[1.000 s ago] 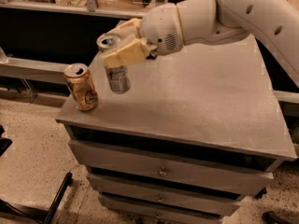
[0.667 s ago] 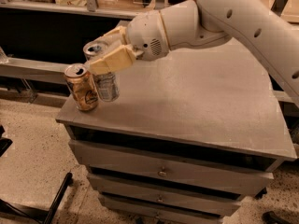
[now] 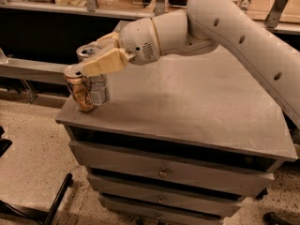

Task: Move redbull can near rxbar chocolate

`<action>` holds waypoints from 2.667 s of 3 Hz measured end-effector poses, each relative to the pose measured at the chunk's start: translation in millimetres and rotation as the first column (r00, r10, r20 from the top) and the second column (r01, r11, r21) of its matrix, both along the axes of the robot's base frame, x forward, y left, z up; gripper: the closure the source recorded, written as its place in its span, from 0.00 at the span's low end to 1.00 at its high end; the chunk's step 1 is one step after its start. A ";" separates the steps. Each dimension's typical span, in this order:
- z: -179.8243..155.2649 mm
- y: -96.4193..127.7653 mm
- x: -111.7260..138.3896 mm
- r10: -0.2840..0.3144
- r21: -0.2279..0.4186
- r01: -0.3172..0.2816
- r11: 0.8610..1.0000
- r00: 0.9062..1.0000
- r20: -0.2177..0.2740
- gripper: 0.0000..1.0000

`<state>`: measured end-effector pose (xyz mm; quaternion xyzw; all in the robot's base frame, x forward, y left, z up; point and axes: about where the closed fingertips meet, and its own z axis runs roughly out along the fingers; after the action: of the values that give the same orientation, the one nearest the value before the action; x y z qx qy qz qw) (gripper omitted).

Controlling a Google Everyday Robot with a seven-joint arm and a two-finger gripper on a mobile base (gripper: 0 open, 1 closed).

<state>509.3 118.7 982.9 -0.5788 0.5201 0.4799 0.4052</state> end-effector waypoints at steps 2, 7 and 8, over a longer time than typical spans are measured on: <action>7.0 -5.9 6.9 0.058 0.097 -0.059 0.993 0.998 0.017 1.00; -32.1 -18.5 35.1 -0.039 0.015 0.038 0.999 0.994 0.101 1.00; -37.7 -17.1 38.0 -0.052 0.010 0.051 0.999 0.996 0.079 0.84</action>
Offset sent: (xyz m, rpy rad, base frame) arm 0.0116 -0.0175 0.0089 0.1518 -0.0399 0.1034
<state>547.3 101.6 945.2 -0.5824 0.5163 0.4480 0.4400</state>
